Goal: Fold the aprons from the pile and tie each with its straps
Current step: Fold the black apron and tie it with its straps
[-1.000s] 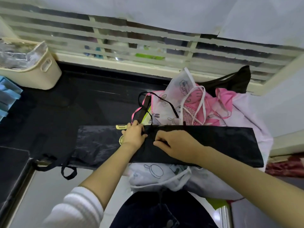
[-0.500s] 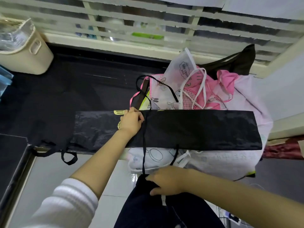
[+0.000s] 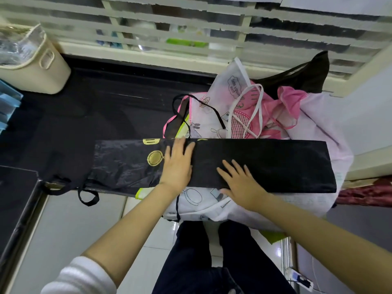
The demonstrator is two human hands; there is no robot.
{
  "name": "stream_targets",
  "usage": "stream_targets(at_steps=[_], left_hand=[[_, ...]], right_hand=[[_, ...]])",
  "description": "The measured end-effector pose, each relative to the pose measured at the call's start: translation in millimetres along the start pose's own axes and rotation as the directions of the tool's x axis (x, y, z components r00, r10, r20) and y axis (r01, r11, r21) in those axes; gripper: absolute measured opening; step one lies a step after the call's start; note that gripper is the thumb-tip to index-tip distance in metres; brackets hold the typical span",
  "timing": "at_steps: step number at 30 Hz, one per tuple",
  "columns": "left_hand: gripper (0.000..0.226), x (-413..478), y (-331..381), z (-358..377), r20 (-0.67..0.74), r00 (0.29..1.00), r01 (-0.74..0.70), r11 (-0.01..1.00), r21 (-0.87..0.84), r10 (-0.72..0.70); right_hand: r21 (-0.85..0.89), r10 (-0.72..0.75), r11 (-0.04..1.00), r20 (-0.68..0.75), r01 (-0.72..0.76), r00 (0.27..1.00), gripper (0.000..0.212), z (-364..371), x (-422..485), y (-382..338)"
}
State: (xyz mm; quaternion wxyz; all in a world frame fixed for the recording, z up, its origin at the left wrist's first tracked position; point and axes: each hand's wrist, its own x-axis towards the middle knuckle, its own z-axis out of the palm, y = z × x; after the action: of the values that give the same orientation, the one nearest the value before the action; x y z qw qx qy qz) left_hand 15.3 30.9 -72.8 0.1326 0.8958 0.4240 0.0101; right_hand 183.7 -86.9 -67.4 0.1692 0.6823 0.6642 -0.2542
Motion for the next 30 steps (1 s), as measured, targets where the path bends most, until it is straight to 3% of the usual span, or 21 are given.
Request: stream_targets(at_steps=[1,3,6,8,14,16,18,21,24,27,30], left_hand=[[0.063,-5.1,8.8,3.1,-0.027,0.998,-0.061,0.998,0.007,0.061],[0.058,-15.8,25.8,10.5,0.090,0.992,-0.090,0.995,0.043,0.086],[0.057,-23.8,35.4,25.6,0.334,0.941,0.020,0.996,0.091,-0.049],[0.057,-22.7,37.3,30.8,0.378,0.921,0.047,0.991,0.123,-0.090],[0.056,-10.4,66.1,20.8,0.342,0.918,0.157,0.976,0.153,-0.201],[0.055,-5.0,90.9,19.8,0.243,0.954,0.142,0.980,0.141,-0.173],[0.051,-0.2,123.3,24.7,0.176,0.982,0.064,0.996,0.058,-0.073],[0.049,7.0,177.3,39.5,0.185,0.981,-0.049,0.998,-0.035,0.054],[0.051,11.6,218.8,58.2,0.277,0.959,-0.053,0.998,-0.034,0.060],[0.055,13.6,234.7,72.8,0.387,0.922,-0.020,0.999,0.047,0.000],[0.060,11.7,236.6,79.8,0.412,0.911,-0.023,0.992,0.122,-0.029]], right_hand=[[0.009,-0.025,1.000,-0.004,0.025,1.000,0.062,3.2,0.1,8.8],[0.018,-0.077,0.997,-0.003,0.077,0.997,0.061,4.9,-2.6,25.2],[-0.044,-0.077,0.996,-0.016,0.077,0.997,0.059,5.0,-10.9,55.4],[-0.115,-0.017,0.993,-0.025,0.014,1.000,0.058,4.6,-17.2,85.7],[-0.081,0.126,0.988,-0.083,-0.133,0.989,0.059,9.5,-35.5,188.5],[0.010,0.120,0.993,-0.083,-0.120,0.989,0.059,10.9,-39.5,205.4],[0.155,0.140,0.982,-0.199,-0.110,0.970,0.057,14.4,-45.1,212.9],[0.439,0.332,0.886,-0.382,-0.146,0.862,0.057,24.4,-60.1,219.7],[0.704,0.563,0.674,-0.294,-0.223,0.772,0.054,32.2,-75.8,225.0],[0.843,0.595,0.497,-0.159,-0.205,0.788,0.042,39.1,-84.3,231.1],[0.876,0.552,0.446,-0.105,-0.187,0.827,0.032,38.8,-90.3,236.4]])
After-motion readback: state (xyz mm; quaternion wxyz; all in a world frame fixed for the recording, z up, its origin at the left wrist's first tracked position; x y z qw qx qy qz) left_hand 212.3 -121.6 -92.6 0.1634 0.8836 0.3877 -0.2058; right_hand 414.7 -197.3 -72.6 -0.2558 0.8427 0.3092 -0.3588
